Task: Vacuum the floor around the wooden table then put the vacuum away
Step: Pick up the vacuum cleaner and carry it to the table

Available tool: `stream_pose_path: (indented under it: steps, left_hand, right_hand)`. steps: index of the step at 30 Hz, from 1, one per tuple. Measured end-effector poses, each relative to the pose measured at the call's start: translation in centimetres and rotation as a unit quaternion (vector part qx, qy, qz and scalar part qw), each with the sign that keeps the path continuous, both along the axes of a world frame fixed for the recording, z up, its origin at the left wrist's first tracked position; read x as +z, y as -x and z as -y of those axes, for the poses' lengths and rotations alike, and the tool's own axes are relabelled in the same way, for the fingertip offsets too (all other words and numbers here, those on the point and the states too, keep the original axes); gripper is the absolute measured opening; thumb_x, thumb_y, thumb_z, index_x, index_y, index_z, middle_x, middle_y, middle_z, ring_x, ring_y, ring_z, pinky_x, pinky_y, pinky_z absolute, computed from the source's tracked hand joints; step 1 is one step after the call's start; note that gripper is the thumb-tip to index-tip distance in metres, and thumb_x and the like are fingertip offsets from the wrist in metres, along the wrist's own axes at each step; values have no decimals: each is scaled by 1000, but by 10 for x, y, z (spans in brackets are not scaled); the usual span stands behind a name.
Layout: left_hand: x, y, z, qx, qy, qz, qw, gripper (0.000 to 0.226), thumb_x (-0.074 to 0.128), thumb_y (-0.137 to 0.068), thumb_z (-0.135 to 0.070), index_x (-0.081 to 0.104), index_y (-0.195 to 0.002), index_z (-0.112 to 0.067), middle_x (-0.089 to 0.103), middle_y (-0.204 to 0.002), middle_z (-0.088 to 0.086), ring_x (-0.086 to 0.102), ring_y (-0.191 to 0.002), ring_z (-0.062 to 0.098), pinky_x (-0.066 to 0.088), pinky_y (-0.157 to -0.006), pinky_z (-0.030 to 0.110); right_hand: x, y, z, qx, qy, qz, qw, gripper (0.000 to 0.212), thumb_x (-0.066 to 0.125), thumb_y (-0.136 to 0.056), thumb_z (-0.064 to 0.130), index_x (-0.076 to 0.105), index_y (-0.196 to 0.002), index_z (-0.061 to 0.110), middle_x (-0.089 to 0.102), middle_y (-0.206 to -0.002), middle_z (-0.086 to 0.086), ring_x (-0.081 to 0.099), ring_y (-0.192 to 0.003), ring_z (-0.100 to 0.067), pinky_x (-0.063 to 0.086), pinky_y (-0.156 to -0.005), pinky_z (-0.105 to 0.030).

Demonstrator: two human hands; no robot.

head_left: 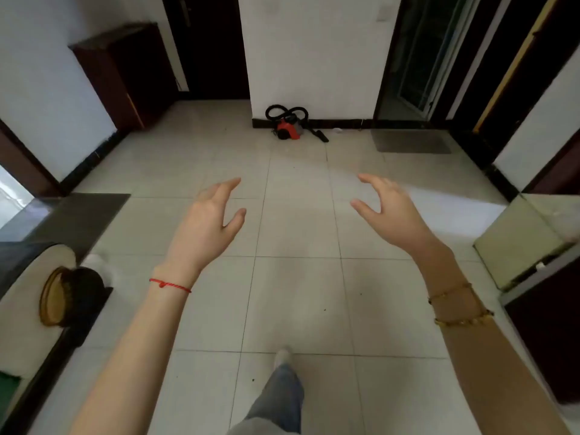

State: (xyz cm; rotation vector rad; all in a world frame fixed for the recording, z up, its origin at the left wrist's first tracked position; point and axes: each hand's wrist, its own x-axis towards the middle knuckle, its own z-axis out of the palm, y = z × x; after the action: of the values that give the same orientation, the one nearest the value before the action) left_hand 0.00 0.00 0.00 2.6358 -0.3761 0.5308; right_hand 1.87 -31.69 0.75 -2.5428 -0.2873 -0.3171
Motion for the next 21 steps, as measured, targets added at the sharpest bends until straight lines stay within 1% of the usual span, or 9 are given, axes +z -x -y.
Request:
stream_pose_path:
  steps: [4, 7, 9, 12, 16, 21]
  left_hand:
    - [-22, -58, -5, 2, 9, -20, 1000, 51, 58, -92, -23, 44, -139, -10, 53, -133, 10, 48, -125, 27, 39, -105, 37]
    - [-34, -116, -11, 4, 1, -22, 1000, 51, 59, -91, -22, 45, -138, -9, 54, -132, 11, 50, -123, 28, 40, -105, 39]
    - [-37, -160, -17, 8, -7, -25, 1000, 52, 58, -91, -23, 44, -139, -9, 54, -133, 10, 49, -124, 27, 39, -106, 38]
    - [-36, -231, -23, 8, -13, -33, 999, 53, 58, -92, -24, 43, -140, -10, 53, -134, 9, 48, -125, 26, 39, -106, 35]
    - [-25, -320, -28, 7, -14, -37, 999, 53, 57, -92, -24, 41, -142, -11, 52, -135, 9, 47, -125, 25, 39, -105, 35]
    - [-10, -422, -25, -8, -18, -38, 999, 52, 57, -93, -25, 41, -141, -12, 52, -135, 8, 47, -125, 25, 41, -104, 35]
  right_hand:
    - [-22, -62, -6, 2, 15, -16, 1000, 52, 53, -96, 36, 40, -142, 18, 45, -145, 1, 37, -135, -16, 27, -112, -33]
    - [-38, -125, -11, 13, 11, -26, 1000, 52, 53, -96, 35, 40, -143, 16, 44, -146, 0, 36, -136, -18, 27, -114, -36]
    - [-43, -171, -16, 14, 4, -40, 999, 53, 52, -96, 36, 38, -144, 18, 42, -147, 1, 35, -137, -16, 25, -115, -33]
    - [-42, -244, -29, 10, -13, -56, 998, 52, 52, -96, 36, 38, -143, 20, 43, -146, 3, 36, -136, -14, 22, -111, -25]
    - [-40, -332, -38, 4, -29, -58, 998, 52, 52, -96, 36, 39, -143, 19, 43, -145, 4, 36, -135, -13, 23, -111, -26]
    - [-36, -418, -40, -23, -32, -81, 996, 52, 51, -96, 37, 37, -144, 23, 41, -146, 6, 33, -136, -12, 19, -108, -22]
